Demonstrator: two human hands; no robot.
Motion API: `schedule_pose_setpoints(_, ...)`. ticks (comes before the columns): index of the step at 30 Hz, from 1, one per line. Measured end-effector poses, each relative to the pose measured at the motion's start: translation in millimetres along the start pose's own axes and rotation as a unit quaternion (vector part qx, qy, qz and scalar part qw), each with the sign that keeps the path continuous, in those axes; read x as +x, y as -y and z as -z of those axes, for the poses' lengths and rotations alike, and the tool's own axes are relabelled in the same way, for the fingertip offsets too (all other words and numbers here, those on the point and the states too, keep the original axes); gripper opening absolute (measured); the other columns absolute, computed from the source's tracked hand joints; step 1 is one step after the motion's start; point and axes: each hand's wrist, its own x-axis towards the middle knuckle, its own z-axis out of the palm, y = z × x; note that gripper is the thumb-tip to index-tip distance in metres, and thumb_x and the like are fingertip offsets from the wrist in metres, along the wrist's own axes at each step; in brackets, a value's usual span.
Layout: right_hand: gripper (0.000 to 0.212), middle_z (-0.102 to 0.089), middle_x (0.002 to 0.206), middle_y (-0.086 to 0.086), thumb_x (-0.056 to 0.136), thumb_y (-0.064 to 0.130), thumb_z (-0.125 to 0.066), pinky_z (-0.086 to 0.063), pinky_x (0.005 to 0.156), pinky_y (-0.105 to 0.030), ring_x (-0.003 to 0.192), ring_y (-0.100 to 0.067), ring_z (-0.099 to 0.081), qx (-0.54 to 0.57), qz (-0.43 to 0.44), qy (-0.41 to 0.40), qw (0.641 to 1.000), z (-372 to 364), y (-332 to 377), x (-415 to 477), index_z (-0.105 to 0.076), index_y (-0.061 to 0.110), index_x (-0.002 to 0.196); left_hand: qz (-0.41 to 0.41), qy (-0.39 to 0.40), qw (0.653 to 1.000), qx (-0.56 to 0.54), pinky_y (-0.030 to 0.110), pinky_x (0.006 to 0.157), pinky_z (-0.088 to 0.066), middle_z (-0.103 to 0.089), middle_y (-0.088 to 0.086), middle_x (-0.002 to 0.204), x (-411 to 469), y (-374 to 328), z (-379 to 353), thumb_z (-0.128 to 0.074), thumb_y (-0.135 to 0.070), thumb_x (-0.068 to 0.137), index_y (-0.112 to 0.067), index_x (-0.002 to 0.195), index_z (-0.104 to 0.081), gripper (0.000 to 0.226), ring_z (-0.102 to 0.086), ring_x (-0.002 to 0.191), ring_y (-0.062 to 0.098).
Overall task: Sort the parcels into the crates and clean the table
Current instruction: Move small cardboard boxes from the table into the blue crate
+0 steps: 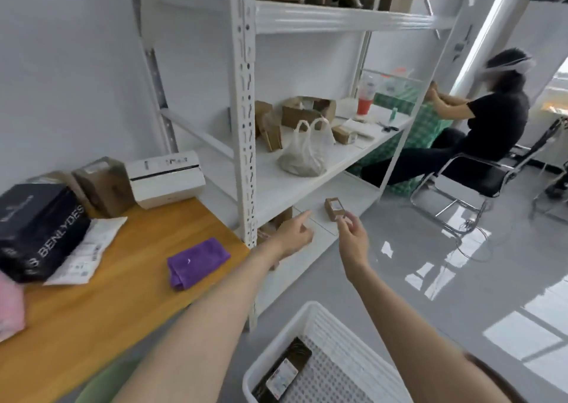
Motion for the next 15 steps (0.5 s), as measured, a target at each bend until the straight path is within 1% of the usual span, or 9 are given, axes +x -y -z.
schedule_pose_setpoints(1, 0.042, -0.051, 0.135, -0.006, 0.099, 0.022, -0.045, -0.036, 0.090, -0.026, 0.113, -0.015, -0.050, 0.001, 0.001, 0.024, 1.000, -13, 13, -10, -0.043, 0.015, 0.141, 0.000, 0.002, 1.000, -0.010, 0.015, 0.087, -0.041, -0.040, 0.005, 0.143, -15, 0, 15, -0.045, -0.022, 0.098, -0.017, 0.150, -0.021, 0.057, -0.051, 0.112, 0.016)
schedule_pose_setpoints(2, 0.044, -0.048, 0.138, -0.006, 0.099, 0.023, -0.044, -0.036, 0.092, -0.027, 0.114, -0.015, -0.048, 0.005, 0.000, 0.059, 0.998, -27, 23, -19, -0.040, 0.015, 0.142, 0.001, 0.007, 1.000, -0.027, 0.022, 0.102, -0.036, -0.029, 0.004, 0.152, -29, 3, 31, -0.046, -0.023, 0.099, -0.016, 0.151, -0.017, 0.060, -0.040, 0.129, 0.017)
schedule_pose_setpoints(3, 0.046, -0.043, 0.143, -0.006, 0.100, 0.026, -0.043, -0.036, 0.098, -0.028, 0.119, -0.016, -0.045, 0.004, -0.002, 0.099, 0.995, -44, 31, -27, -0.036, 0.017, 0.145, 0.003, 0.007, 0.999, -0.048, 0.028, 0.113, -0.025, -0.019, 0.001, 0.156, -42, 7, 46, -0.047, -0.027, 0.099, -0.017, 0.152, -0.013, 0.064, -0.026, 0.140, 0.016)
schedule_pose_setpoints(4, 0.049, -0.036, 0.149, -0.006, 0.100, 0.029, -0.042, -0.034, 0.104, -0.031, 0.128, -0.018, -0.041, 0.000, -0.005, 0.140, 0.990, -62, 37, -36, -0.031, 0.019, 0.147, 0.016, 0.002, 0.997, -0.076, 0.032, 0.117, -0.018, -0.012, -0.003, 0.157, -58, 15, 62, -0.048, -0.032, 0.098, -0.021, 0.152, -0.010, 0.067, -0.017, 0.144, 0.015)
schedule_pose_setpoints(6, 0.054, -0.026, 0.155, -0.005, 0.101, 0.033, -0.039, -0.028, 0.108, -0.033, 0.139, -0.022, -0.030, -0.004, -0.003, 0.210, 0.978, -101, 47, -58, -0.022, 0.020, 0.151, 0.036, -0.043, 0.990, -0.132, 0.034, 0.117, -0.016, -0.004, -0.010, 0.155, -92, 32, 99, -0.050, -0.041, 0.096, -0.029, 0.151, -0.007, 0.071, -0.018, 0.143, 0.014)
schedule_pose_setpoints(7, 0.054, -0.023, 0.156, -0.004, 0.102, 0.034, -0.038, -0.025, 0.111, -0.034, 0.142, -0.022, -0.026, -0.008, 0.001, 0.241, 0.971, -124, 51, -70, -0.020, 0.020, 0.151, 0.051, -0.089, 0.983, -0.150, 0.033, 0.115, -0.017, -0.002, -0.012, 0.153, -112, 44, 120, -0.050, -0.042, 0.095, -0.029, 0.151, -0.005, 0.072, -0.018, 0.142, 0.014)
schedule_pose_setpoints(8, 0.055, -0.021, 0.157, -0.003, 0.102, 0.035, -0.037, -0.022, 0.113, -0.035, 0.143, -0.022, -0.023, -0.015, 0.006, 0.264, 0.964, -145, 53, -81, -0.019, 0.021, 0.151, 0.075, -0.133, 0.976, -0.157, 0.033, 0.114, -0.017, -0.003, -0.010, 0.156, -133, 59, 141, -0.050, -0.041, 0.095, -0.028, 0.151, -0.003, 0.074, -0.015, 0.143, 0.015)
schedule_pose_setpoints(12, 0.056, -0.024, 0.156, -0.001, 0.100, 0.040, -0.039, -0.023, 0.113, -0.037, 0.142, -0.021, -0.025, -0.032, 0.022, 0.346, 0.937, -240, 60, -136, -0.021, 0.023, 0.151, 0.150, -0.266, 0.945, -0.118, 0.043, 0.118, -0.013, 0.008, -0.003, 0.159, -237, 137, 231, -0.064, -0.046, 0.084, -0.036, 0.150, 0.002, 0.094, -0.001, 0.146, 0.017)
schedule_pose_setpoints(15, 0.059, -0.024, 0.156, 0.001, 0.099, 0.039, -0.044, -0.023, 0.112, -0.035, 0.142, -0.020, -0.024, -0.032, 0.029, 0.381, 0.924, -300, 63, -173, -0.021, 0.023, 0.151, 0.196, -0.319, 0.922, -0.099, 0.044, 0.118, -0.013, 0.010, -0.003, 0.159, -310, 181, 275, -0.070, -0.043, 0.079, -0.037, 0.150, 0.000, 0.100, -0.002, 0.146, 0.019)
